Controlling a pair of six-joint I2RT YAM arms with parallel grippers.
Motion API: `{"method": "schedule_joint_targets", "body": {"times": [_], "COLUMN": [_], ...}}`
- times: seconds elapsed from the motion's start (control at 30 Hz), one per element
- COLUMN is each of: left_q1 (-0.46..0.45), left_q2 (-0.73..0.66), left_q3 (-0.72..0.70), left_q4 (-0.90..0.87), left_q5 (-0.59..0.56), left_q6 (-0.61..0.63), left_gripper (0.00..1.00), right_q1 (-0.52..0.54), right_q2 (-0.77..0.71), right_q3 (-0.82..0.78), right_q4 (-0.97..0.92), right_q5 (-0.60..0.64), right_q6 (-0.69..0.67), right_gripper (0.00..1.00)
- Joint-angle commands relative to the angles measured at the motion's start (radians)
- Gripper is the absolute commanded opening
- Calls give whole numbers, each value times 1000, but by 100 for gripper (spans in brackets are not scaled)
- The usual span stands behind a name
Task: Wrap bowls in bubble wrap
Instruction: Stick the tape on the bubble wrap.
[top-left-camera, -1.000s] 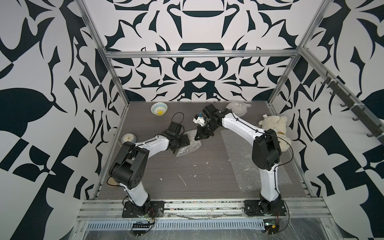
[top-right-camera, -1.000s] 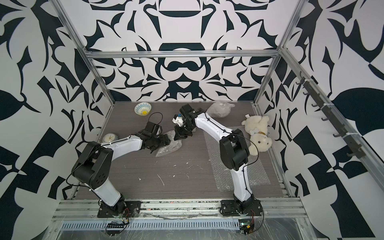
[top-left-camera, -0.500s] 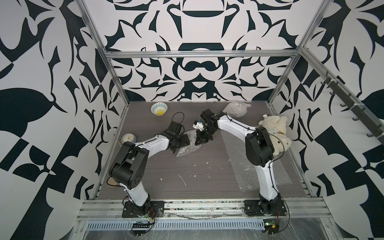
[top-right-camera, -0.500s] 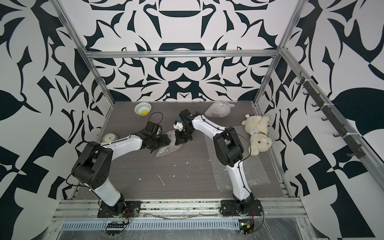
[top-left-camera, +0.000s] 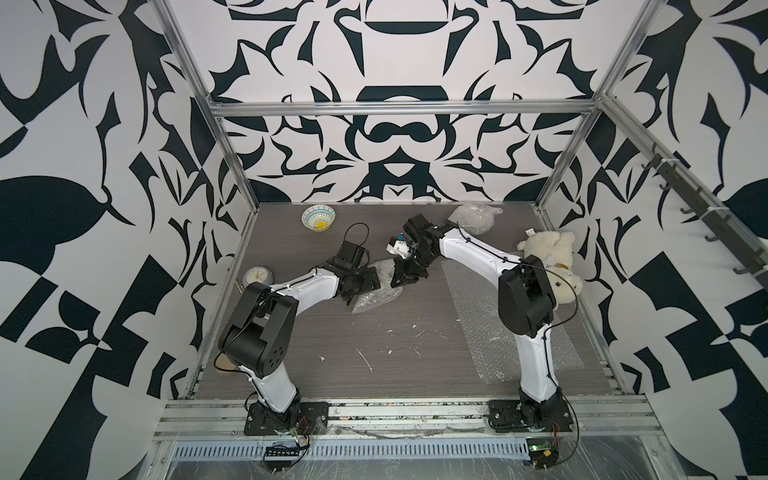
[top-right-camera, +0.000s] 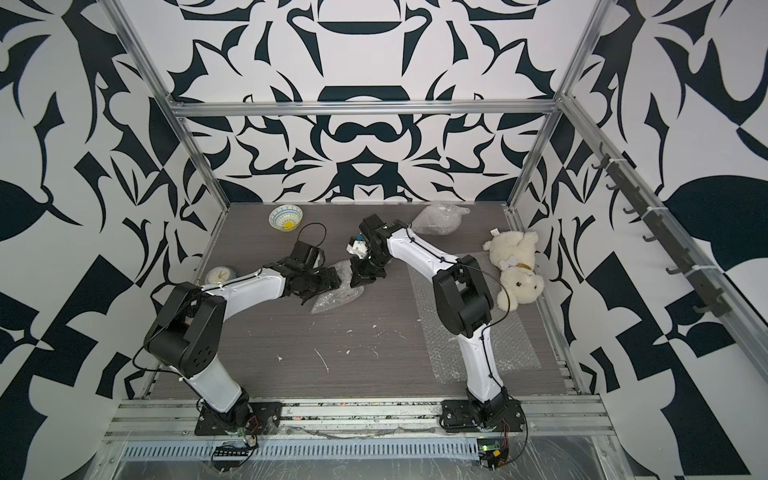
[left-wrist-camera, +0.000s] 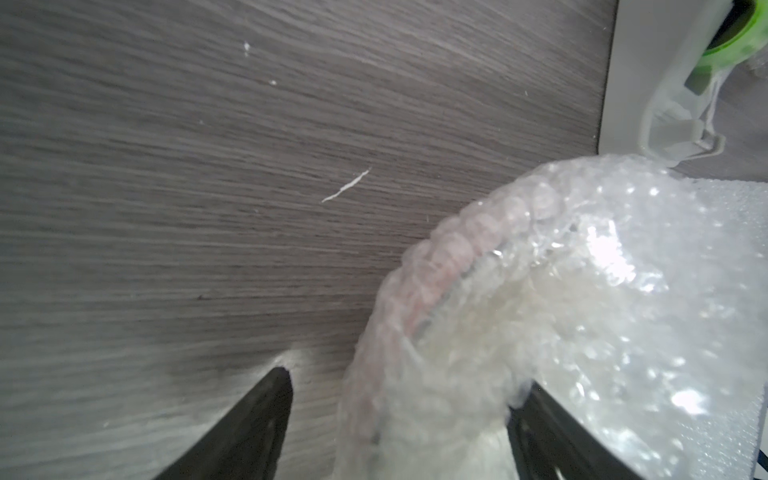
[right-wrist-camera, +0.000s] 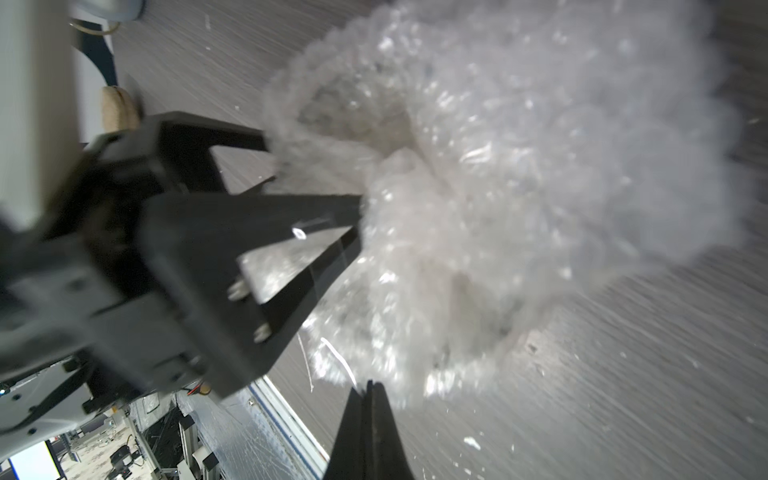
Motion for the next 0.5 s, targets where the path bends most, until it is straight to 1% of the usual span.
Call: {"method": "schedule_joint_targets", "body": {"times": [0.0,0.33,0.47], "left_q1": [-5,-4,-4], "left_q2": [16,4,-4], "left_q3": [21,15,19], "left_q4": [-20,-21,-24], "left_q5": [-2,-5,-8], "left_q6": [11,9,9], "left_gripper": [83,83,83], "right_q1": [2,2,1], "right_q2": [-50,22,24], "right_q3": [-23,-70,-75], "right_q4": [-23,13,20], "right_q5": [-10,-15,-16], "right_q6": [-22,-17,-16], "right_gripper": [0,0,0]}}
